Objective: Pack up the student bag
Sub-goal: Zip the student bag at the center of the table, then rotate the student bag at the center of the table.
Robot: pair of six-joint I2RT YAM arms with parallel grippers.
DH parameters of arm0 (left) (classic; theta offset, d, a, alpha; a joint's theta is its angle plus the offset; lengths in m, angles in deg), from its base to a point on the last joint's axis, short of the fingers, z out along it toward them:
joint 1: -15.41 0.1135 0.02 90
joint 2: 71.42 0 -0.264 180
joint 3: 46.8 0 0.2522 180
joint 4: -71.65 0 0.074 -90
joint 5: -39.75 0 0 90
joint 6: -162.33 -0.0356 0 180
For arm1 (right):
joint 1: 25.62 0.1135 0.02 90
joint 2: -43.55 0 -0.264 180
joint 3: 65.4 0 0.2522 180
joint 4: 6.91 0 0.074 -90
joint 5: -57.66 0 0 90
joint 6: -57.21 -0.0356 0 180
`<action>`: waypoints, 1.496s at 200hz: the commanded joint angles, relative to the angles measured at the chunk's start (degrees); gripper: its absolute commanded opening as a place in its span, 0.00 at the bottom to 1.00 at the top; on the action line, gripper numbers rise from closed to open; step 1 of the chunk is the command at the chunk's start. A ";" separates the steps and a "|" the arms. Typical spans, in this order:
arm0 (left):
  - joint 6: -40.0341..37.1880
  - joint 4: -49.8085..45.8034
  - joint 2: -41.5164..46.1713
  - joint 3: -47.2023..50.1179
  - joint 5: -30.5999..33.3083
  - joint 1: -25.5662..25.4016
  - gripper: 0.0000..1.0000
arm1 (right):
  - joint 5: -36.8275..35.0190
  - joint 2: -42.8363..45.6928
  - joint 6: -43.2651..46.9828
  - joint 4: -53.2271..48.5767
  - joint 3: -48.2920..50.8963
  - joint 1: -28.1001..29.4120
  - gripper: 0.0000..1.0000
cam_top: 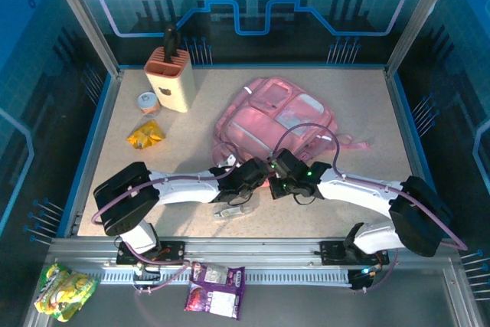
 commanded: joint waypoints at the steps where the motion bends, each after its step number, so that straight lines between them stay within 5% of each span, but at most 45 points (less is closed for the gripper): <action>1: -1.72 0.65 3.02 2.00 4.49 1.05 0.00 | -3.51 -0.48 0.17 -5.19 -1.52 -1.54 0.00; 108: -13.84 -5.17 16.94 9.44 3.14 10.95 0.00 | -9.17 5.63 2.39 -11.86 -0.23 -15.56 0.00; 135: -15.88 -5.92 19.19 10.75 2.44 13.23 0.00 | -6.77 5.15 3.57 -10.13 -0.56 -19.75 0.00; 172: -20.42 -6.21 19.91 10.12 -0.84 13.99 0.00 | 3.24 6.41 5.51 -9.60 -1.99 -17.40 0.00; 184: -22.56 -6.24 20.24 9.67 -2.60 13.78 0.10 | 4.58 7.79 5.42 -10.54 -2.14 -17.15 0.00; 200: -24.75 -6.76 20.96 9.23 -3.83 12.50 0.21 | 3.69 10.49 5.43 -12.48 -2.59 -17.15 0.23; 229: -27.75 -10.92 22.86 7.06 -1.49 8.88 0.30 | 5.16 14.19 6.28 -13.22 -4.06 -19.36 0.46; 299: -30.55 -11.82 17.80 0.32 3.12 0.50 0.45 | 12.17 1.85 8.01 -14.47 -15.24 -23.53 0.73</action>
